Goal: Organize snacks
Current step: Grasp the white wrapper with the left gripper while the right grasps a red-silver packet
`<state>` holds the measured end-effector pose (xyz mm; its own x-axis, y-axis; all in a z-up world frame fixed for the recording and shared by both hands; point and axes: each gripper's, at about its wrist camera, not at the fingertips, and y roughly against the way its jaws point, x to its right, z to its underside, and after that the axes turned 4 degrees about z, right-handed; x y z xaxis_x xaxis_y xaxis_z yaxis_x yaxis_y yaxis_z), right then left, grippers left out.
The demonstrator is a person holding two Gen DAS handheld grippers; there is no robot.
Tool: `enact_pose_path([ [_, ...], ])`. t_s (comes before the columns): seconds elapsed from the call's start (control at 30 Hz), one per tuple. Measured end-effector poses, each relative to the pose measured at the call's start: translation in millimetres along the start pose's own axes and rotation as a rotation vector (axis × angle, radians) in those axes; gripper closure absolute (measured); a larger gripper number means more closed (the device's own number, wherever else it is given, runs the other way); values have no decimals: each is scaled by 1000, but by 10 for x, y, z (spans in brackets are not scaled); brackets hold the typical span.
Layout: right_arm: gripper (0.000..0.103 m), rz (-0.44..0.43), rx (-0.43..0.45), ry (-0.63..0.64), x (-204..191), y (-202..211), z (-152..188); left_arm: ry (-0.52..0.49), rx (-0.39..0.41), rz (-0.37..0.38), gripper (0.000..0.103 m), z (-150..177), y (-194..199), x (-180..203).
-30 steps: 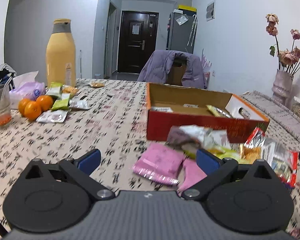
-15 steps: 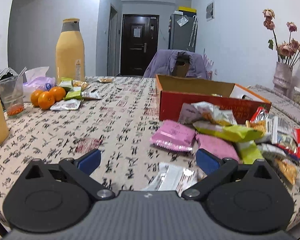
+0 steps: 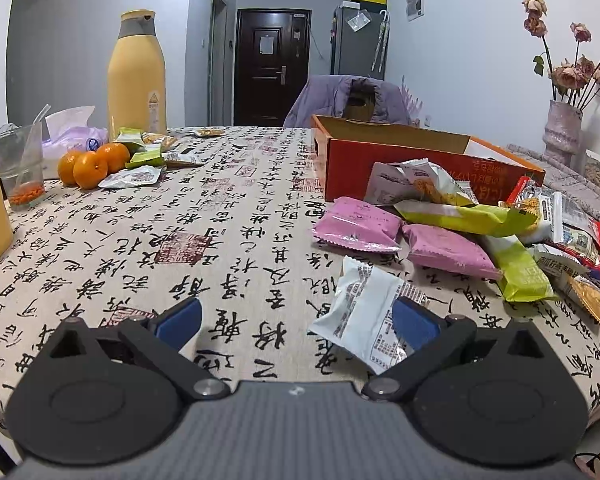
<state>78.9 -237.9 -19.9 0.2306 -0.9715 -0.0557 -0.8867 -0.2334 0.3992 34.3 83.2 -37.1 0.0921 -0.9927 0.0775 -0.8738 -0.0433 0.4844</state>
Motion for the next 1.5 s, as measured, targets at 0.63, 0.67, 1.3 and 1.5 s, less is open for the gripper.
enact_pose_path([
  [0.63,0,-8,-20,-31,63,-95,58,-22,-61,67,0,-76,-244,327],
  [0.67,0,-9,-22,-33,65,-101,60,-21,-63,67,0,-75,-261,342],
  [1.3,0,-35,-44,-47,76,-214,96,-36,-43,26,55,-124,-274,434],
  [1.5,0,-36,-43,-53,101,-223,98,-31,-36,21,58,-145,-264,433],
])
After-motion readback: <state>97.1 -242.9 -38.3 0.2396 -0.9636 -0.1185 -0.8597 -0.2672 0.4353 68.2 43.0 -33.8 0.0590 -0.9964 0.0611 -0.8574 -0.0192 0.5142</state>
